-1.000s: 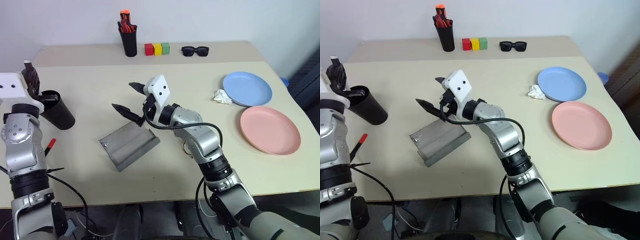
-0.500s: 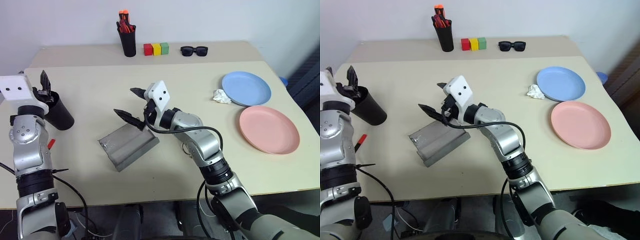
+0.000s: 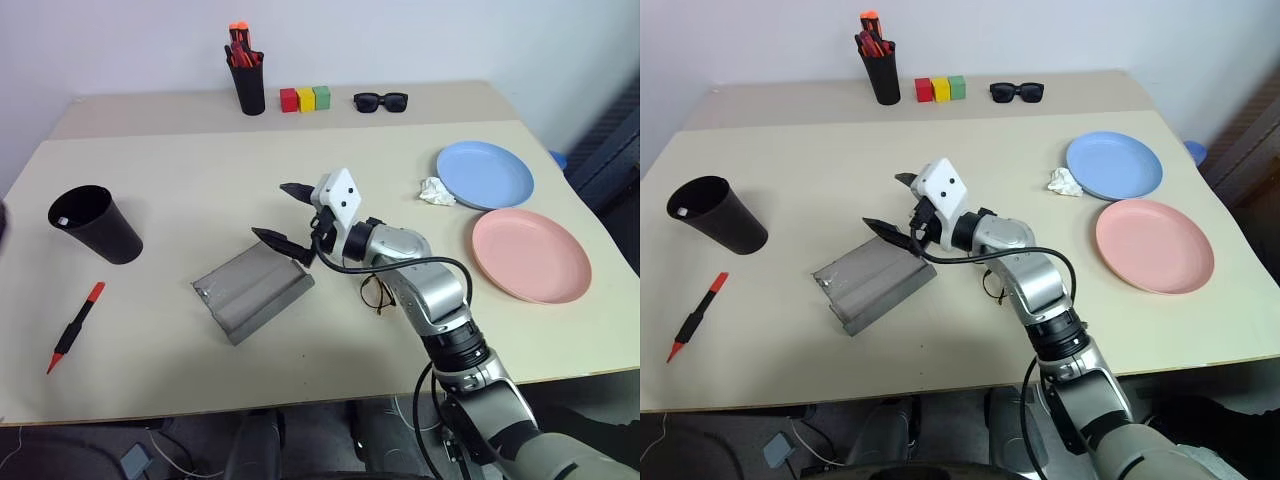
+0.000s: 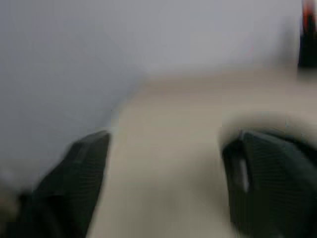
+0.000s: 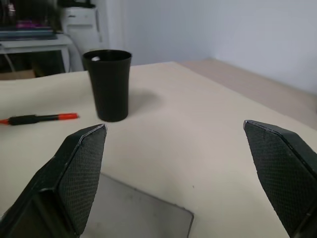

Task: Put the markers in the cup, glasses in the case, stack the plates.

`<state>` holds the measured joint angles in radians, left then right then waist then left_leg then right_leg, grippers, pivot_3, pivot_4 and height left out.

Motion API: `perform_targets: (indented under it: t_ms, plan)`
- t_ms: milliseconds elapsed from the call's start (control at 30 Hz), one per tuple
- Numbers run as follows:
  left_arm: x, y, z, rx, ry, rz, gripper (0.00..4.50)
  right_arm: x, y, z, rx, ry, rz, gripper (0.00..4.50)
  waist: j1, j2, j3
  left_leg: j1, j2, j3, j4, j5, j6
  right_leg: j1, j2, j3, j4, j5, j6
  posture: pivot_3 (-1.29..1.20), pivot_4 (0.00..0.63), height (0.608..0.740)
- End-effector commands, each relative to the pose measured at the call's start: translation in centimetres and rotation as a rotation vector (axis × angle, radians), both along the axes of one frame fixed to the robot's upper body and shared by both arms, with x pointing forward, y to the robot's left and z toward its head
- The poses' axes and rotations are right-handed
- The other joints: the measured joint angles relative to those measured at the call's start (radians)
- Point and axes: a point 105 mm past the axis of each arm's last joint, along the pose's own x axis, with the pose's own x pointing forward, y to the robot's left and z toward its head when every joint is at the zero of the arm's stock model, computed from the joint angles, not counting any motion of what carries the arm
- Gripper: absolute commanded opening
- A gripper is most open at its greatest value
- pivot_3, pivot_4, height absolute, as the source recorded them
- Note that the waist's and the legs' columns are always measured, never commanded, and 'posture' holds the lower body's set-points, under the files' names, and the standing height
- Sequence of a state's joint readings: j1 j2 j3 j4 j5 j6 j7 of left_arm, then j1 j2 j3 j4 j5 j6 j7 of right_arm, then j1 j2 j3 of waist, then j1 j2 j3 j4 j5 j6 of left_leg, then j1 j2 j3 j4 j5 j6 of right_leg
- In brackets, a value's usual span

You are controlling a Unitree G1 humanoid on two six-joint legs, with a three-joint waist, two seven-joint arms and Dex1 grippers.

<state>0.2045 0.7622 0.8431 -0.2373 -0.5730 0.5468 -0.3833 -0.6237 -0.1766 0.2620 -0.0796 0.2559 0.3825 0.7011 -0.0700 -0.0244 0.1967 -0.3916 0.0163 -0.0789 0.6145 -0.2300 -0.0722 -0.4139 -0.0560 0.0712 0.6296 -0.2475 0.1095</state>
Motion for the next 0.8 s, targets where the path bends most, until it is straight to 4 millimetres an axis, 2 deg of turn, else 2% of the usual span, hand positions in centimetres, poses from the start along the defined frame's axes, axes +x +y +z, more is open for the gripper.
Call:
perform_targets:
  t_ms: [33,100,167,300,467,567,700,767,800]
  plan:
    - [-0.6,-2.2,-2.5,0.013,0.216,-0.124,4.48,-1.3,-0.2,1.7,0.019,-0.052,0.076,4.5,0.002,0.0,0.0,0.0,0.0,0.0,0.0,0.0,0.0,0.0,0.0,0.0,0.0,-0.001,-0.001,0.0,0.15,0.74]
    - [-1.0,-2.0,-4.4,-0.009,0.334,-0.103,4.48,-1.5,-0.2,1.6,0.012,-0.054,0.087,4.5,0.002,0.0,0.0,0.0,0.0,-0.001,-0.001,0.0,0.0,-0.001,0.0,0.0,0.0,-0.001,-0.002,0.0,0.15,0.74]
    - [-0.6,-1.2,-5.5,-0.052,0.394,-0.035,4.48,-1.7,0.0,1.4,0.005,-0.054,0.094,4.5,0.001,0.0,0.0,0.0,0.0,-0.001,-0.001,0.0,0.0,-0.002,0.0,0.0,0.001,-0.001,-0.002,0.0,0.15,0.74]
    - [1.0,-1.0,-6.0,-0.104,0.426,0.002,4.48,-2.3,0.4,0.9,0.0,-0.054,0.103,4.5,0.0,-0.001,0.0,0.0,0.0,-0.001,-0.001,0.0,0.0,-0.002,0.001,0.0,0.001,-0.001,-0.002,0.0,0.15,0.74]
    - [1.9,-1.8,-7.4,-0.109,0.524,-0.025,4.48,-2.8,0.7,0.7,0.0,-0.054,0.103,4.5,-0.001,0.0,0.0,-0.001,0.0,0.0,-0.002,0.0,0.0,-0.004,0.0,0.0,0.002,-0.001,-0.001,0.0,0.15,0.74]
    - [2.4,-2.1,-7.8,-0.113,0.553,-0.046,3.6,-3.1,0.7,0.7,-0.004,-0.051,0.111,4.5,0.001,-0.001,0.0,-0.001,0.0,0.0,-0.002,0.0,0.0,-0.005,0.001,0.0,0.003,-0.001,-0.001,0.0,0.15,0.74]
    - [2.5,-2.2,-8.2,-0.097,0.581,-0.054,1.56,-3.3,0.5,0.6,-0.011,-0.051,0.121,4.5,0.0,-0.001,0.0,-0.001,0.0,0.0,-0.002,0.0,0.0,-0.005,0.001,0.0,0.003,-0.001,-0.002,0.0,0.15,0.74]
    - [2.5,-1.9,-8.3,-0.086,0.583,-0.041,0.45,-3.3,0.6,0.6,-0.013,-0.052,0.122,4.5,0.0,0.0,0.0,-0.001,0.0,0.0,-0.002,0.0,0.0,-0.005,0.001,0.0,0.002,-0.001,-0.002,0.0,0.15,0.74]
    - [2.5,-1.4,-8.1,-0.066,0.575,-0.014,0.04,-3.3,0.6,0.6,-0.014,-0.052,0.122,4.5,0.0,0.0,0.0,-0.001,0.0,0.0,-0.002,0.0,0.0,-0.005,0.001,0.0,0.002,-0.001,-0.002,0.0,0.15,0.74]
